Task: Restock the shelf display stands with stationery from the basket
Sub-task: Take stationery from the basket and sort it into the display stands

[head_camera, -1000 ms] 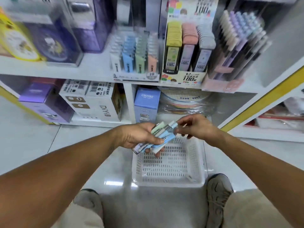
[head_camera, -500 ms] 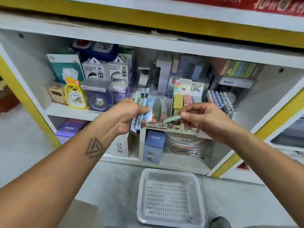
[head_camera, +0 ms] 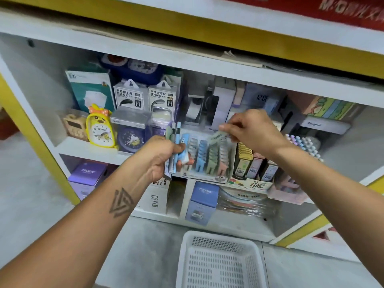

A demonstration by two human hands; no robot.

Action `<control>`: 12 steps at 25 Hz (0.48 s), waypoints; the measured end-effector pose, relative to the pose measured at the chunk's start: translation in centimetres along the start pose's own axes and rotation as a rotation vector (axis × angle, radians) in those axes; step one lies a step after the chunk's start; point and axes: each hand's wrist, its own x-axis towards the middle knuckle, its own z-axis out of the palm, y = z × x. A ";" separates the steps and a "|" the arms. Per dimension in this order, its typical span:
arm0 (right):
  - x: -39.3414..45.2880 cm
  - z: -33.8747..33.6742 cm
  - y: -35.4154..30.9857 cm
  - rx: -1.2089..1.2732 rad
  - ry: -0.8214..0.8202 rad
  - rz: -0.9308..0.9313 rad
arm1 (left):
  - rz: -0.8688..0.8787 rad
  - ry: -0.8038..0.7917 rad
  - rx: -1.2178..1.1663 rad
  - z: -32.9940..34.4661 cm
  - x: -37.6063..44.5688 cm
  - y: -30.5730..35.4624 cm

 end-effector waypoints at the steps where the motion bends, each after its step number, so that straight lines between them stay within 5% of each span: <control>1: 0.9 0.3 -0.1 -0.054 0.044 -0.042 | -0.007 -0.008 -0.003 -0.1 0.1 0.0; 4: 3.2 1.5 0.7 -0.315 0.070 -0.139 | -0.020 -0.030 -0.005 -0.2 0.2 0.1; 12: 5.0 5.0 0.3 -0.793 -0.236 -0.060 | -0.025 -0.045 0.006 0.0 0.1 0.3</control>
